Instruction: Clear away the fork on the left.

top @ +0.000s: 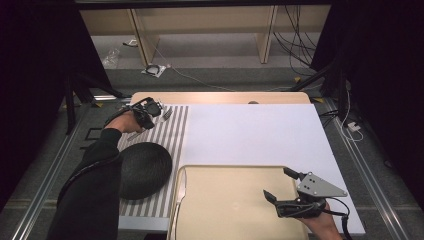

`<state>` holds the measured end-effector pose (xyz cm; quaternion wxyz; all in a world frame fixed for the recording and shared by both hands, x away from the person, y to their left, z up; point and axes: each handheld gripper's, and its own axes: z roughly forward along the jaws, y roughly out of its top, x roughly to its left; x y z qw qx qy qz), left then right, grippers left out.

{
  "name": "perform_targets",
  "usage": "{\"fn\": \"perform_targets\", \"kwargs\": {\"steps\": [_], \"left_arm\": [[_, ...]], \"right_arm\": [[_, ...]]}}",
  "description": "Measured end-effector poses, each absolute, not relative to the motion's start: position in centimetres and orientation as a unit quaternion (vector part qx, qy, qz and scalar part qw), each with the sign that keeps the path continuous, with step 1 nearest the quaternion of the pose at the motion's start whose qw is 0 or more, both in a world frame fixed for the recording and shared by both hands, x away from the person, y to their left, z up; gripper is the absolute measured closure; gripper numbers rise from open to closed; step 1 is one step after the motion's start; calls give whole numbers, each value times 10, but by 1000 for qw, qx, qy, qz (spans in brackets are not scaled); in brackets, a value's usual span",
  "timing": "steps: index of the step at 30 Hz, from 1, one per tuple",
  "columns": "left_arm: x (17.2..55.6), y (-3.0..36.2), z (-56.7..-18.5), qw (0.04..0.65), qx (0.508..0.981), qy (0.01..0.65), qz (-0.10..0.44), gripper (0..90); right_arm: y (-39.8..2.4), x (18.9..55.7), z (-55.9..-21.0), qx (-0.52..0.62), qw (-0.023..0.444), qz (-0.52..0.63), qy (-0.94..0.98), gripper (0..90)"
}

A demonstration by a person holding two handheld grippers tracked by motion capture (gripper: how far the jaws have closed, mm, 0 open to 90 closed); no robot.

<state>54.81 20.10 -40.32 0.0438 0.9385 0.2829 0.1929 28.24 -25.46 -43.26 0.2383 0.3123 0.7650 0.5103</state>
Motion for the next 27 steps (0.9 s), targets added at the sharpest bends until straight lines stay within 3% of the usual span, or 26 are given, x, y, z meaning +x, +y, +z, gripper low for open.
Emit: {"fn": "perform_targets", "kwargs": {"steps": [11,17,27], "left_arm": [[515,186,-378,98,923,344,144,841],[491,179,-366,161,915,341,141,842],[453,156,-368,182,924,313,125,842]], "right_arm": [[-255,282,-432,314,241,507,765,84],[-255,282,-433,314,241,507,765,84],[-255,281,-432,315,243,506,766,84]]}}
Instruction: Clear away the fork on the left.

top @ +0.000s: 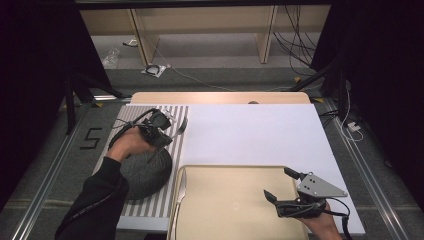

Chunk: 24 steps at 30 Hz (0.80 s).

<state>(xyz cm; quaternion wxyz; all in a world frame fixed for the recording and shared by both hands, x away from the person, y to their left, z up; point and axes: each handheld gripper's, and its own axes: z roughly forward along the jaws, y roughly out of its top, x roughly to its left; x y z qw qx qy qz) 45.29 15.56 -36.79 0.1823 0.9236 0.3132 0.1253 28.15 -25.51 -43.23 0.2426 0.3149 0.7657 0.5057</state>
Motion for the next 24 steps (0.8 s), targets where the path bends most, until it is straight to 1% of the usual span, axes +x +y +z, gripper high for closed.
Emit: {"fn": "perform_targets", "kwargs": {"steps": [5,9,13,19,21,24], "left_arm": [[430,149,-370,209,921,307,116,842],[413,143,-374,218,923,297,111,842],[399,138,-375,213,930,282,102,842],[381,135,-378,218,931,278,90,842],[375,133,-381,217,933,277,79,842],[365,126,-386,202,940,266,68,842]], "right_arm": [[-254,282,-433,315,243,506,765,84],[-254,281,-433,316,241,501,769,84],[-253,281,-433,315,242,504,768,84],[-252,281,-433,312,243,504,768,84],[-252,281,-432,310,243,502,770,84],[-250,280,-431,309,244,505,768,84]]}}
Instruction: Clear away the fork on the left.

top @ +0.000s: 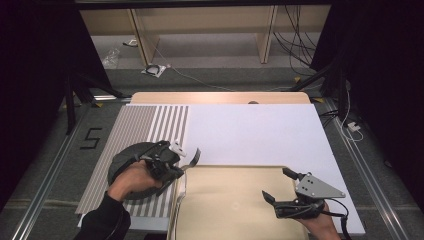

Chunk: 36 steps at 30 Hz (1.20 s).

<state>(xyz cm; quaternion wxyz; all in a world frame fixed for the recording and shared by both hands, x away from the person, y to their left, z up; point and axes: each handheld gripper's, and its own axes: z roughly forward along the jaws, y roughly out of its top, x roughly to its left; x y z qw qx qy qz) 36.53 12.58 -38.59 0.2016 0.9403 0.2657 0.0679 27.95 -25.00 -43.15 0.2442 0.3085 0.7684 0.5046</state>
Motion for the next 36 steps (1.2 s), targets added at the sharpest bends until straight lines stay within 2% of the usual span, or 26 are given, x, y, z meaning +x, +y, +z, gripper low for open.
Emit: {"fn": "perform_targets", "kwargs": {"steps": [15,36], "left_arm": [[329,86,-398,184,958,218,36,843],[305,58,-408,170,963,206,-13,843]], "right_arm": [[-251,278,-430,310,248,498,770,84],[-252,280,-431,312,249,500,768,84]]}}
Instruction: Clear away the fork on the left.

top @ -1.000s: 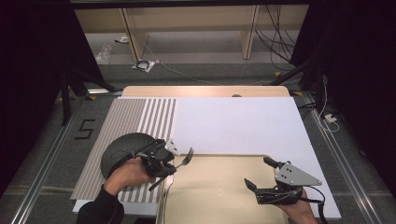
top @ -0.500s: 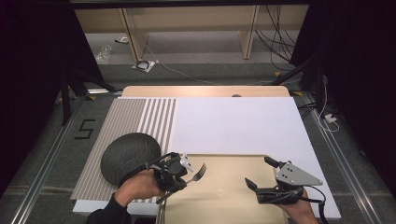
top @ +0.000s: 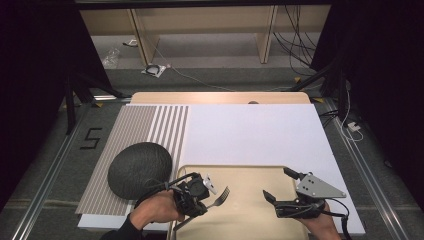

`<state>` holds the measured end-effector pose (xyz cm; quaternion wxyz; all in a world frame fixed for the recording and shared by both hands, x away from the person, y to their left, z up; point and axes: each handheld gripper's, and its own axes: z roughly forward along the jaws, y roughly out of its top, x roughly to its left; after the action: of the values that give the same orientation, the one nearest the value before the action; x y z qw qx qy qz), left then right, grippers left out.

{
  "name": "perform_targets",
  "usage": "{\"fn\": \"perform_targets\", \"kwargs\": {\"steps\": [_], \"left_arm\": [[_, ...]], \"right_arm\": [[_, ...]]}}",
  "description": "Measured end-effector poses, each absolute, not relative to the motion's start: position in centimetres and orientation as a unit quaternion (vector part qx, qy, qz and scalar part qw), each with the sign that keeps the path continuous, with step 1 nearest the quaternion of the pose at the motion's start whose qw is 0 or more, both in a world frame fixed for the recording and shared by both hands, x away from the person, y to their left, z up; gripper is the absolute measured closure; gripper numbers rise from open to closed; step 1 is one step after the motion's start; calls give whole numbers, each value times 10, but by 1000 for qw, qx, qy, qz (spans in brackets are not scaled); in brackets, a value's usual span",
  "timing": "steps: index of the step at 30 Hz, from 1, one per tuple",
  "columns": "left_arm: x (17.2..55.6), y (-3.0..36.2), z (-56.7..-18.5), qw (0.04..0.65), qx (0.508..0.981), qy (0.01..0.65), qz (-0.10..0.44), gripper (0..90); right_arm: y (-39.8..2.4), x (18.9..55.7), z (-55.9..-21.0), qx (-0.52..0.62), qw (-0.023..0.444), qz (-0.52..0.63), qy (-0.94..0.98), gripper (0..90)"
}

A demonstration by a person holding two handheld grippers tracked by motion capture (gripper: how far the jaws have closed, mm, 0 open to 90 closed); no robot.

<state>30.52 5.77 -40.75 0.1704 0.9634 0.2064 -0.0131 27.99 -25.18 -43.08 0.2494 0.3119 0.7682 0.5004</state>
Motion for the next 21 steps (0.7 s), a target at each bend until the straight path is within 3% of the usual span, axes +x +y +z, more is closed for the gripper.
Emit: {"fn": "perform_targets", "kwargs": {"steps": [21], "left_arm": [[304,42,-437,138,969,198,-44,843]], "right_arm": [[-251,279,-431,309,249,501,769,84]]}}
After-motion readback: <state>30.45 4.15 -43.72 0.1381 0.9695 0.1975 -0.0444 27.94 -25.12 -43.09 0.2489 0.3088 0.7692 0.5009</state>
